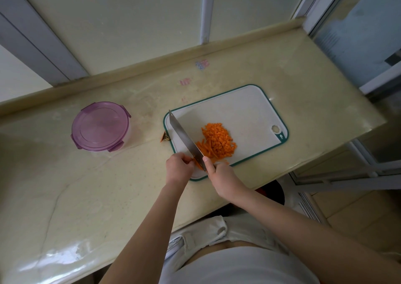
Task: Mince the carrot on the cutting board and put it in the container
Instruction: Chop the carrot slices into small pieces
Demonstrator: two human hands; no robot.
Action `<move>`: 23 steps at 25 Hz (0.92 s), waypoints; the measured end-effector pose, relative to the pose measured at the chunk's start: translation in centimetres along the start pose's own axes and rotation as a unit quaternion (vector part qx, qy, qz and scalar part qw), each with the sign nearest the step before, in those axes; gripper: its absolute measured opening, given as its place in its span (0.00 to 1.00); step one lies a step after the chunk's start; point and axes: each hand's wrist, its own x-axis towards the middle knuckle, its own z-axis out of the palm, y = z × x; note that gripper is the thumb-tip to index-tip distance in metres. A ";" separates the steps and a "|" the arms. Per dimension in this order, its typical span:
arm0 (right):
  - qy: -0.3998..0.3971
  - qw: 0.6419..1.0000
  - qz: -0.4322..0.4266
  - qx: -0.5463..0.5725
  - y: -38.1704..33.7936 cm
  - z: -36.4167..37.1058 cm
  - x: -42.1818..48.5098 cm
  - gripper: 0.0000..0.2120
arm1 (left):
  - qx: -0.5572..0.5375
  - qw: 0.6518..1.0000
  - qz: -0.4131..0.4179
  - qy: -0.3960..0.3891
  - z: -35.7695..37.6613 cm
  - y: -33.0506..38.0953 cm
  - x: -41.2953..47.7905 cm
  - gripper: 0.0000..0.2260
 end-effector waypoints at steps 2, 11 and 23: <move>0.002 1.000 -0.005 0.009 0.0 0.1 -0.1 0.26 | 0.000 1.000 0.003 -0.002 0.0 0.0 0.0 0.03; 0.010 1.000 -0.006 0.004 0.8 0.6 1.1 0.28 | 0.021 0.999 0.044 0.013 0.1 -0.4 -0.3 0.03; -0.029 0.996 0.025 0.086 0.7 -0.4 2.1 0.30 | 0.059 0.996 0.053 0.026 0.6 0.1 -0.7 0.04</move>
